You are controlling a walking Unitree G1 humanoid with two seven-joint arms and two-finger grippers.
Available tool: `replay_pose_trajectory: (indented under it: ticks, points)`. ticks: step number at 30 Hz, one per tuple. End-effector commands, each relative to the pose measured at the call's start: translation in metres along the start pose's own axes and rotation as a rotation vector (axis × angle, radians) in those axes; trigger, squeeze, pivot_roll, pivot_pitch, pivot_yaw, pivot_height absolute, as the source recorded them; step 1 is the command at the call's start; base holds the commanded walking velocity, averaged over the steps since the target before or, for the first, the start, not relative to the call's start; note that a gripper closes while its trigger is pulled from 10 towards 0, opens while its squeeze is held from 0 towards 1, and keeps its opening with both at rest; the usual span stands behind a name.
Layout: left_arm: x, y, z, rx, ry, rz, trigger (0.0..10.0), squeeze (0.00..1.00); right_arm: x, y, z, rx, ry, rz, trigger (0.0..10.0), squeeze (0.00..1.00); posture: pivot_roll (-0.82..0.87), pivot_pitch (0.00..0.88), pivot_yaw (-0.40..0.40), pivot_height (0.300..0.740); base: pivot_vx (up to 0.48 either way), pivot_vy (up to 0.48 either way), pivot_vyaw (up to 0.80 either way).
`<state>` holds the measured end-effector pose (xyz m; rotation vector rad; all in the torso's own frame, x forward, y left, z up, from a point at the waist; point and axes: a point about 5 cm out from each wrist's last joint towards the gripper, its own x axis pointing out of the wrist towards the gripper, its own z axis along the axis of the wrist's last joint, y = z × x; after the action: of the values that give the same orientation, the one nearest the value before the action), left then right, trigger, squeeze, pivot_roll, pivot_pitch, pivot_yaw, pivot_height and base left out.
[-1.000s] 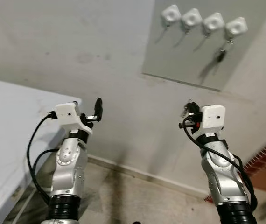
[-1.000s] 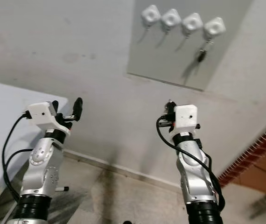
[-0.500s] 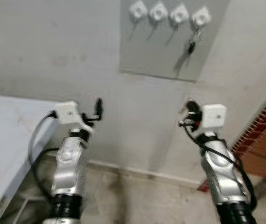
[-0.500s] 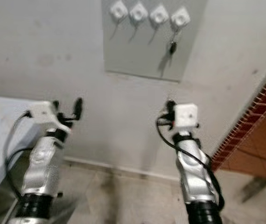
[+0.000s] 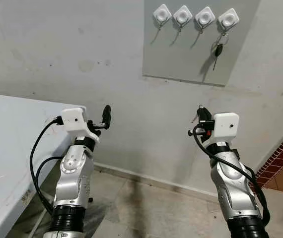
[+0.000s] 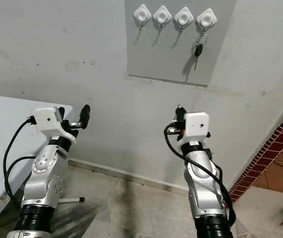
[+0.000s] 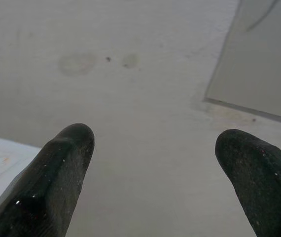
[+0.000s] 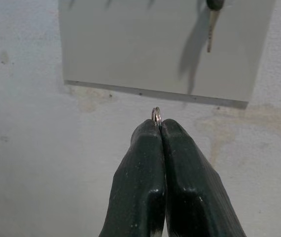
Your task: Hang keys on a hook
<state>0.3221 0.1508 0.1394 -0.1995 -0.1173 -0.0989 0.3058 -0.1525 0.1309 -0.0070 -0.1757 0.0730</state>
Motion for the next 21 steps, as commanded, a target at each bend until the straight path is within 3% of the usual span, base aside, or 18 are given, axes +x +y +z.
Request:
replay_pose_trajectory:
  ticks: [1,21]
  points:
    - [0.0023,-0.0023,0.0047,0.017,-0.005,-0.020,10.0,0.00,0.0000,0.0009,0.0035,0.000,-0.022,0.004,10.0,0.00,0.02,0.000,0.034,0.740,0.000,0.000,0.00]
    - [-0.0029,-0.0061,0.0008,-0.011,-0.014,-0.003,10.0,0.00,0.0028,-0.0032,0.0074,-0.020,-0.030,0.039,10.0,0.00,0.03,0.000,-0.020,0.740,0.000,0.000,0.00]
